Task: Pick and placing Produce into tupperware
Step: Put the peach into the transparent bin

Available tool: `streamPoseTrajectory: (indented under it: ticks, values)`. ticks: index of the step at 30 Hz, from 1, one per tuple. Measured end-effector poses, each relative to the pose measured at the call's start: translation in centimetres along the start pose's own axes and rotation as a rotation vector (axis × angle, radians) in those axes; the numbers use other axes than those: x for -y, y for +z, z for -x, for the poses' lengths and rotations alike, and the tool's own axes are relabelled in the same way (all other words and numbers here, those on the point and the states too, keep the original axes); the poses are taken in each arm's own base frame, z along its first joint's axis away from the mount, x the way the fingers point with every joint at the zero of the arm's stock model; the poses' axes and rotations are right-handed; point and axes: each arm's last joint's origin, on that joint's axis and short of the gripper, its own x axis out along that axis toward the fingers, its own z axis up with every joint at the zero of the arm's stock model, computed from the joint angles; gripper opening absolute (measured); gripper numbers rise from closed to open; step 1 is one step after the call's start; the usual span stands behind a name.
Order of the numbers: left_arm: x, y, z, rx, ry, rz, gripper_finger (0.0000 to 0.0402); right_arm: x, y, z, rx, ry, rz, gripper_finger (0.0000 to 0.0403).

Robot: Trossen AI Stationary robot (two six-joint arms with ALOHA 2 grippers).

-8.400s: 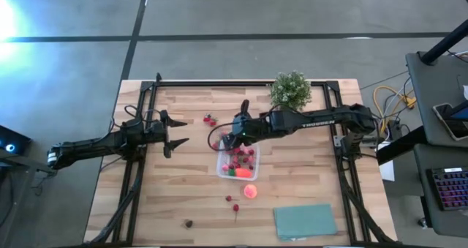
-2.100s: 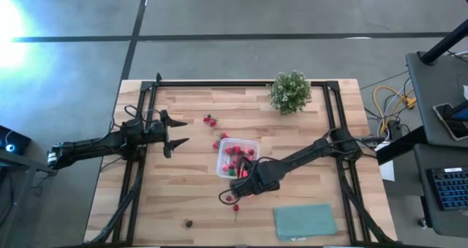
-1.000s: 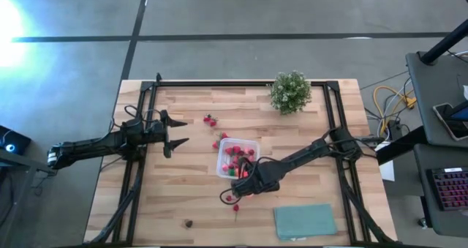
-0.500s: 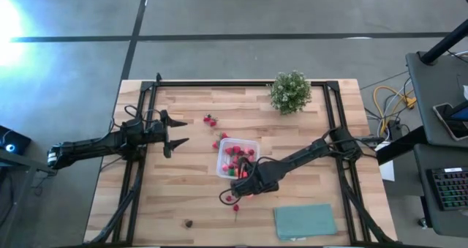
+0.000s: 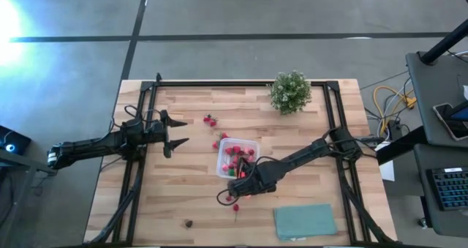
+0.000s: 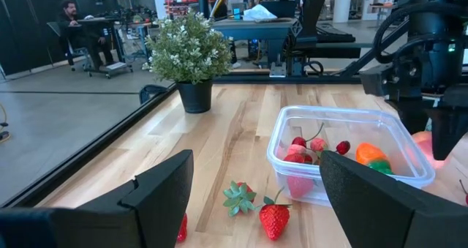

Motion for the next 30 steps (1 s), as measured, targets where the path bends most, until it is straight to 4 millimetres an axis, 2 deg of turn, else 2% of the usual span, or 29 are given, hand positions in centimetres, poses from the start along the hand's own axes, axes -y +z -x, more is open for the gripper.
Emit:
streamPoseTrajectory:
  ticks: [8,14,19,22,25,30]
  values:
    - [0.0,0.0,0.0,0.0,0.0,0.0,0.0283,-1.0,-0.5,1.2,-0.016,0.043,0.014,0.0227]
    - [0.0,0.0,0.0,0.0,0.0,0.0,0.0283,-2.9,-0.8,3.9,-0.014,0.112,0.08,0.0226]
    - [0.0,0.0,0.0,0.0,0.0,0.0,0.0283,-3.6,-0.3,6.6,0.091,0.095,0.111,0.0226]
    - [0.0,0.0,0.0,0.0,0.0,0.0,0.0283,-3.4,0.6,8.5,0.222,0.028,0.092,0.0226]
    - [0.0,0.0,0.0,0.0,0.0,0.0,0.0283,-3.2,2.6,9.6,0.283,-0.051,0.086,0.0226]
    - [0.0,0.0,0.0,0.0,0.0,0.0,0.0283,-3.6,6.4,8.8,0.248,-0.075,0.146,0.023]
